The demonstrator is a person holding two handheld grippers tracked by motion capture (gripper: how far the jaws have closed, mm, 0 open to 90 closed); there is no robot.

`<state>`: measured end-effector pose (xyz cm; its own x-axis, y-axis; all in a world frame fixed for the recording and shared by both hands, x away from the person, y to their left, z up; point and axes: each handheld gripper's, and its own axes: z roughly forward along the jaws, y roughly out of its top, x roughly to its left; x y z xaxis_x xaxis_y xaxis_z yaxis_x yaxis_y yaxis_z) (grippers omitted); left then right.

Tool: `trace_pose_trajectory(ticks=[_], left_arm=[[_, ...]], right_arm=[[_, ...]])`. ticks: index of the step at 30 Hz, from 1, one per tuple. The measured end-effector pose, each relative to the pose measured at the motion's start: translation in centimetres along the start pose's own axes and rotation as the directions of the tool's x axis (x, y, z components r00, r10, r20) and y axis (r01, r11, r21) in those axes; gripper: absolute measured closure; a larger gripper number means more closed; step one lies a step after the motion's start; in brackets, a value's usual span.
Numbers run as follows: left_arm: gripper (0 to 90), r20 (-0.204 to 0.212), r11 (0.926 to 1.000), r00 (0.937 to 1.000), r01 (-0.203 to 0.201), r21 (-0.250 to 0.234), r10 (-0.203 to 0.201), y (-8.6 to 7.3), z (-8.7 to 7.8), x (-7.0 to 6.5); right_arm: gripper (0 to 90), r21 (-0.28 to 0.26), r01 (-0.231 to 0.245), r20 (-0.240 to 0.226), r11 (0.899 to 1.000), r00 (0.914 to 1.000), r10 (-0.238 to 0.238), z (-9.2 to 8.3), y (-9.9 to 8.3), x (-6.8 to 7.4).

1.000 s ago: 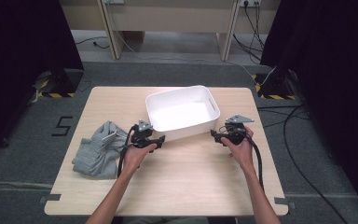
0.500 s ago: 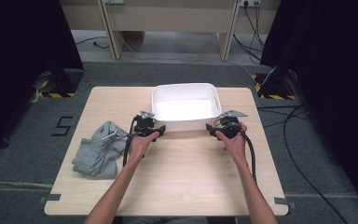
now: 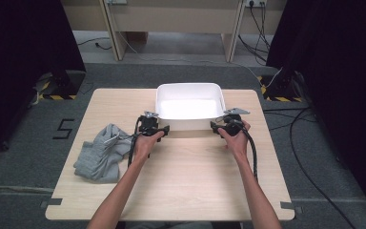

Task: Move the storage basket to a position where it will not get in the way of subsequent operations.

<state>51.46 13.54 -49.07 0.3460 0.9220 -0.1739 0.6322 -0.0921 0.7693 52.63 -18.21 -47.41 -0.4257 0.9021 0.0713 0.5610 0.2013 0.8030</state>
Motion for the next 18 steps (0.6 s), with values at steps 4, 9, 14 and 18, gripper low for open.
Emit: trace_pose_trajectory(ticks=[4, 9, 14, 18], left_arm=[[43.7, -0.020, 0.9999, 0.9997, -0.013, -0.001, 0.013, 0.9, 0.2, 0.0], [44.2, -0.038, 0.9999, 0.9992, -0.014, -0.003, 0.014, 1.7, 0.4, 0.2], [44.4, -0.056, 0.9998, 0.9983, -0.012, 0.014, 0.013, 2.0, 0.7, 0.6], [44.4, -0.070, 0.9998, 0.9975, -0.011, 0.016, 0.012, 2.5, 0.8, 0.9]], right_arm=[[33.1, 0.000, -0.014, 0.008, 1.000, 0.9999, 0.014, 0.4, 0.4, -0.2], [33.4, 0.004, -0.010, 0.023, 1.000, 0.9997, 0.010, 0.9, 1.0, -0.2], [34.0, 0.014, -0.007, 0.037, 1.000, 0.9993, 0.007, 1.5, 1.5, -0.2], [33.9, 0.017, -0.011, 0.040, 1.000, 0.9992, 0.010, 1.9, 1.9, -0.2]])
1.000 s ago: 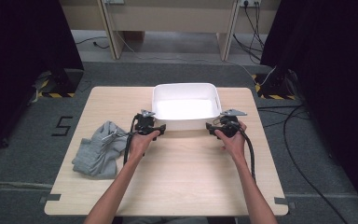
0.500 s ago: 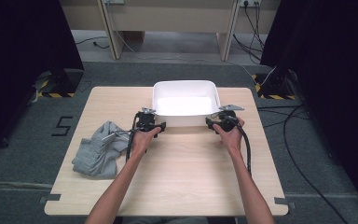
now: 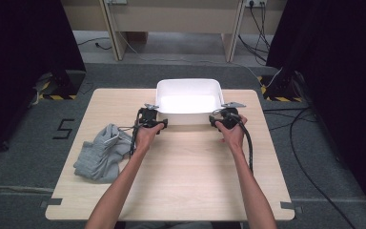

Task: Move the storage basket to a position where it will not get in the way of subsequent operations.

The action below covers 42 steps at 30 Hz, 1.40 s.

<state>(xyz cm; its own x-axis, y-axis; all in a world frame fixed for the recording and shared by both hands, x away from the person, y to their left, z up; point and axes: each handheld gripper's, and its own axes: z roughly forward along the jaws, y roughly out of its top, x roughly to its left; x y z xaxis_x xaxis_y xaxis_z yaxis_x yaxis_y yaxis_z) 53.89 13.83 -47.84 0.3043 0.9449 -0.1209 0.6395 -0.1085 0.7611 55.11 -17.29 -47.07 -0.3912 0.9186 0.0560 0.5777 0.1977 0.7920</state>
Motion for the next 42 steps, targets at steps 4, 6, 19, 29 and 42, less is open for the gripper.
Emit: trace_pose_trajectory(ticks=[4, 6, 19, 29, 42], left_arm=[[45.1, -0.008, 0.9998, 0.9998, 0.018, -0.003, -0.018, 0.2, 0.0, 0.5], [45.0, -0.011, 0.9998, 0.9998, 0.019, 0.005, -0.019, 0.0, 0.1, 0.8], [38.2, 0.059, 1.0000, 0.9982, 0.010, 0.002, -0.010, -0.3, -2.4, 0.8], [30.9, 0.156, 0.9993, 0.9871, -0.035, -0.012, 0.036, -2.5, -6.0, 0.2], [27.0, 0.203, 0.9946, 0.9744, -0.086, -0.058, 0.096, -5.1, -10.6, -0.3]], right_arm=[[33.8, 0.016, 0.015, 0.014, 1.000, 0.9998, -0.015, 0.3, 0.5, 0.2], [33.9, 0.019, 0.016, 0.015, 1.000, 0.9998, -0.016, 0.4, 0.8, 0.2], [31.4, 0.005, -0.025, -0.009, 1.000, 0.9996, 0.025, -1.6, -0.3, 0.3], [30.5, 0.000, -0.001, -0.062, 1.000, 0.9981, 0.001, -4.1, -2.3, 0.5], [29.5, 0.020, 0.064, -0.100, 0.998, 0.9931, -0.062, -5.7, -3.8, 2.0]])
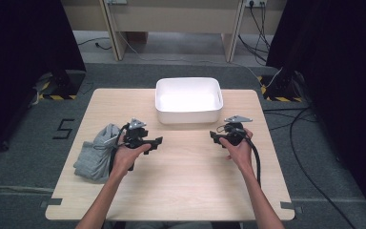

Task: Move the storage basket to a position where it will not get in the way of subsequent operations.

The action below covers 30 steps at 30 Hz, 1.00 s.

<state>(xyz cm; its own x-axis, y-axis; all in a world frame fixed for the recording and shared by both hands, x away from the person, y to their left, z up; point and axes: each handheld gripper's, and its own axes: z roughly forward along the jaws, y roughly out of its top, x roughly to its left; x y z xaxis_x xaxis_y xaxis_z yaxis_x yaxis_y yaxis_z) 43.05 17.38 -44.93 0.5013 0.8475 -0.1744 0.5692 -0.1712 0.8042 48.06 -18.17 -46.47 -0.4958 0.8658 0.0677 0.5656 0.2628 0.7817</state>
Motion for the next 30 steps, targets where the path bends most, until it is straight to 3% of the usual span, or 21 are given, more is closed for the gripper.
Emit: trace_pose_trajectory(ticks=[8, 14, 18, 22, 25, 30], left_arm=[[27.0, 0.014, 0.9998, 0.9998, -0.011, -0.013, 0.012, -1.7, -1.8, -0.3], [26.7, -0.003, 0.9993, 0.9997, -0.025, -0.027, 0.025, -2.7, -3.0, -0.2], [26.7, -0.009, 0.9989, 0.9993, -0.037, -0.028, 0.037, -3.1, -3.8, -0.1], [26.7, -0.016, 0.9993, 0.9997, -0.017, -0.033, 0.017, -3.6, -4.3, 0.1], [26.6, -0.031, 0.9991, 0.9990, -0.033, -0.027, 0.032, -4.0, -4.8, 0.1], [26.6, -0.042, 0.9990, 0.9991, -0.012, -0.044, 0.010, -4.5, -5.7, 0.5]], right_arm=[[29.1, -0.012, 0.022, -0.033, 1.000, 0.9992, -0.022, -0.6, -0.6, 1.5], [28.6, -0.017, 0.030, -0.052, 0.999, 0.9982, -0.031, -1.1, -1.4, 2.5], [28.6, -0.027, 0.027, -0.055, 0.999, 0.9980, -0.029, -1.5, -2.1, 2.8], [28.6, -0.029, 0.029, -0.064, 0.999, 0.9975, -0.031, -1.6, -2.8, 3.1], [28.6, -0.031, 0.039, -0.072, 0.999, 0.9965, -0.041, -1.6, -3.1, 3.1], [28.6, -0.027, 0.025, -0.076, 0.999, 0.9967, -0.027, -1.6, -3.7, 2.8]])
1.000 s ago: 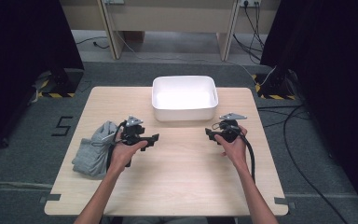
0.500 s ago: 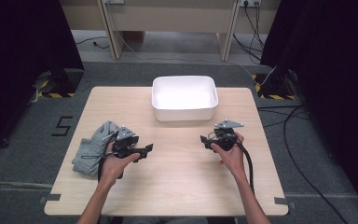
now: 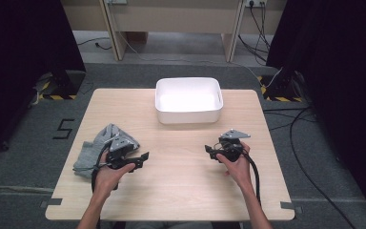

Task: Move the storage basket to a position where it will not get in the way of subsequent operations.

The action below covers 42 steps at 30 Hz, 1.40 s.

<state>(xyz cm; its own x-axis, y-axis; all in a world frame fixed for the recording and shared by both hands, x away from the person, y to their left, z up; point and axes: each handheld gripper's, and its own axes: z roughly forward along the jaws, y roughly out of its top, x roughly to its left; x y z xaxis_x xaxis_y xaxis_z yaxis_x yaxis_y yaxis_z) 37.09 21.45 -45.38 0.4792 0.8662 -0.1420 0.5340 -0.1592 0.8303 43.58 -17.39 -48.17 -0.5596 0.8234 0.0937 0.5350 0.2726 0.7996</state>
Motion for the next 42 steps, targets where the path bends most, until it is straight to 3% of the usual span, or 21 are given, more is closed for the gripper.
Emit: trace_pose_trajectory(ticks=[11, 19, 25, 42], left_arm=[[26.6, -0.038, 0.9999, 0.9992, -0.013, 0.010, 0.014, -0.9, -1.3, 0.5], [26.6, -0.074, 1.0000, 0.9973, 0.004, 0.001, -0.004, -1.4, -2.9, 1.2], [26.6, -0.113, 0.9998, 0.9934, 0.020, -0.011, -0.021, -1.7, -4.1, 2.4], [26.3, -0.190, 0.9984, 0.9802, 0.053, -0.016, -0.055, -2.6, -5.2, 4.4]], right_arm=[[28.6, 0.002, -0.006, -0.008, 1.000, 1.0000, 0.007, -0.4, -0.3, 0.2], [28.2, 0.005, 0.004, -0.016, 1.000, 0.9999, -0.004, -0.9, -0.4, 0.5], [28.1, 0.005, 0.013, -0.017, 1.000, 0.9998, -0.013, -1.2, -0.4, 0.5], [27.9, 0.028, 0.024, -0.029, 0.999, 0.9993, -0.023, -1.2, -0.9, 0.9]])
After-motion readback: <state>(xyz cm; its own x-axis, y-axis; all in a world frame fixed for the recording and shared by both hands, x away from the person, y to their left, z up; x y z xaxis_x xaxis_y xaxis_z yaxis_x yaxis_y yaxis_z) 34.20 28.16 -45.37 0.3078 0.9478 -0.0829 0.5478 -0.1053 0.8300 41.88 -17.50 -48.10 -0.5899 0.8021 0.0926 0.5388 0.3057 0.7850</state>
